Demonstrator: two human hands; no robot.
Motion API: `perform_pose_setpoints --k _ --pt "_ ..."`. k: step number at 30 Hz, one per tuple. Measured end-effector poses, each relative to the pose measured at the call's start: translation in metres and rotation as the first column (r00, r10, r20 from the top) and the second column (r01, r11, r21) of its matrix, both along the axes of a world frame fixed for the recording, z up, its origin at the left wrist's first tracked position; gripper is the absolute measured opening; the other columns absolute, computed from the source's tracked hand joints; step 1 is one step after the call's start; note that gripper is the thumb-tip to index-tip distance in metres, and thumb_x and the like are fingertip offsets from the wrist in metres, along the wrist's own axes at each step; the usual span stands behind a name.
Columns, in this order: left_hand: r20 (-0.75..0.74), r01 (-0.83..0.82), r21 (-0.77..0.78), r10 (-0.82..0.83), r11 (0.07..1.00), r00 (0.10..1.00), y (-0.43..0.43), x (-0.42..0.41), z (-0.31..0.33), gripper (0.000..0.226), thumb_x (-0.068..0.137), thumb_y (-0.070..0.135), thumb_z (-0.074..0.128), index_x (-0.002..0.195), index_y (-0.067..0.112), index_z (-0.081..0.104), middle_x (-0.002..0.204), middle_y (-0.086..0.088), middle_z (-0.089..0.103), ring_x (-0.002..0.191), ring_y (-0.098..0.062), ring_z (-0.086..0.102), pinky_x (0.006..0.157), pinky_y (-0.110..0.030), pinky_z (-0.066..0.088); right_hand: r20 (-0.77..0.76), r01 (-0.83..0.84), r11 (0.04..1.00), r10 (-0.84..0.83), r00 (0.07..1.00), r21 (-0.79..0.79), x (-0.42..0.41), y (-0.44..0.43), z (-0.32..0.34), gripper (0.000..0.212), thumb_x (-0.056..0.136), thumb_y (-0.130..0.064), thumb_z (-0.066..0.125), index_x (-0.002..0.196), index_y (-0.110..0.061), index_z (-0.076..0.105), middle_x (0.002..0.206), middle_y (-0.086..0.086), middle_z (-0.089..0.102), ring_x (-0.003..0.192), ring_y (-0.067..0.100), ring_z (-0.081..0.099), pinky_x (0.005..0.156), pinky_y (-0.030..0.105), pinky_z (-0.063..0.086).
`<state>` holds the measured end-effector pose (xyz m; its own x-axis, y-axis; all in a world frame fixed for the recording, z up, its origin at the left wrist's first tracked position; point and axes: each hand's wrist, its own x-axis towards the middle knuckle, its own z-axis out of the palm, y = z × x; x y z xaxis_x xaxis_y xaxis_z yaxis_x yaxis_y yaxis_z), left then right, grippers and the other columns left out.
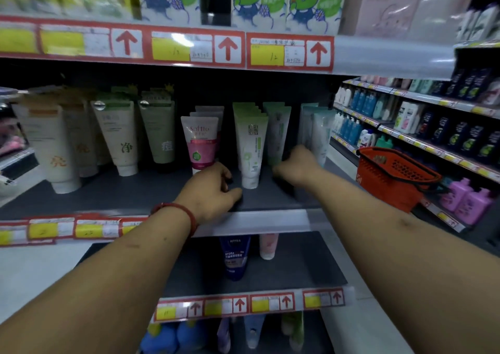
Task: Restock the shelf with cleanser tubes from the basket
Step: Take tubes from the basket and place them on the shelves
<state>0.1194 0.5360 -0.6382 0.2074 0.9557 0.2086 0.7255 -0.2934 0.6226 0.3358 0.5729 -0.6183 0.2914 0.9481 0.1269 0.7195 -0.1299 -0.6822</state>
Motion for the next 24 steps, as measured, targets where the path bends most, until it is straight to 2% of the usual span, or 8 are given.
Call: perform_pose_setpoints --k 2,4,5,8,10,15,20,24 --pt "-0.01 0.011 0.0 -0.011 1.0 1.0 -0.02 -0.003 0.009 0.038 0.088 0.035 0.072 0.117 0.018 0.056 0.096 0.001 0.066 0.094 -0.022 0.065 0.086 -0.035 0.054 0.064 -0.044 0.999 0.043 0.997 0.017 -0.007 -0.031 0.01 0.05 0.077 -0.018 0.076 0.116 0.006 0.058 0.107 0.017 0.065 0.099 0.033 0.065 0.061 0.025 0.04" --pt "-0.029 0.0 0.063 0.002 0.998 1.0 -0.046 -0.013 0.013 0.042 0.086 0.039 0.072 0.121 0.019 0.056 0.108 0.0 0.067 0.101 -0.022 0.064 0.093 -0.039 0.053 0.164 -0.084 0.996 0.077 0.983 0.034 -0.016 -0.066 0.02 0.049 0.081 -0.017 0.074 0.12 0.005 0.054 0.104 0.016 0.059 0.094 0.031 0.059 0.058 0.025 0.036" --pt "-0.062 -0.009 0.111 0.016 0.994 0.998 -0.06 -0.02 0.013 0.044 0.086 0.04 0.071 0.122 0.02 0.057 0.114 0.0 0.066 0.106 -0.023 0.063 0.096 -0.04 0.052 0.212 -0.108 0.993 0.098 0.972 0.039 -0.02 -0.085 0.024 0.051 0.084 -0.018 0.074 0.125 0.004 0.052 0.108 0.017 0.057 0.098 0.031 0.057 0.061 0.025 0.036" --pt "-0.154 -0.018 0.225 0.054 0.974 0.987 -0.106 -0.045 0.007 0.049 0.087 0.043 0.071 0.127 0.018 0.057 0.127 -0.003 0.063 0.117 -0.026 0.06 0.101 -0.043 0.047 0.282 -0.213 0.976 0.193 0.94 0.04 -0.036 -0.142 0.029 0.07 0.091 -0.024 0.072 0.148 -0.001 0.038 0.147 0.017 0.045 0.13 0.032 0.049 0.091 0.027 0.041" --pt "-0.196 -0.027 0.272 0.083 0.962 0.977 -0.137 -0.062 -0.001 0.056 0.086 0.046 0.072 0.131 0.018 0.056 0.13 -0.005 0.061 0.12 -0.028 0.057 0.102 -0.043 0.045 0.321 -0.289 0.957 0.264 0.909 0.031 -0.051 -0.178 0.023 0.073 0.093 -0.027 0.071 0.153 -0.006 0.034 0.155 0.013 0.037 0.138 0.029 0.044 0.102 0.029 0.038" --pt "-0.365 -0.022 0.208 0.098 0.978 0.926 -0.203 -0.092 -0.045 0.077 0.082 0.061 0.071 0.143 0.021 0.048 0.141 -0.004 0.056 0.13 -0.027 0.051 0.108 -0.045 0.041 0.419 -0.44 0.897 0.411 0.81 -0.03 -0.091 -0.25 -0.026 0.078 0.091 -0.035 0.073 0.154 -0.012 0.034 0.156 0.008 0.038 0.141 0.025 0.04 0.112 0.033 0.036" --pt "-0.483 0.027 0.169 0.058 0.985 0.874 -0.247 -0.104 -0.101 0.08 0.087 0.061 0.065 0.151 0.021 0.041 0.148 -0.004 0.051 0.135 -0.028 0.047 0.109 -0.044 0.035 0.397 -0.519 0.846 0.522 0.755 -0.125 -0.118 -0.297 -0.103 0.085 0.088 -0.037 0.074 0.155 -0.009 0.03 0.156 0.011 0.037 0.144 0.027 0.037 0.116 0.042 0.035" --pt "-0.531 0.05 0.127 0.025 0.991 0.847 -0.271 -0.115 -0.144 0.077 0.083 0.062 0.059 0.146 0.019 0.046 0.138 -0.007 0.058 0.126 -0.033 0.054 0.105 -0.046 0.04 0.345 -0.524 0.832 0.554 0.758 -0.184 -0.128 -0.322 -0.163 0.064 0.086 -0.035 0.074 0.139 -0.011 0.045 0.133 0.009 0.052 0.119 0.029 0.052 0.102 0.046 0.047"
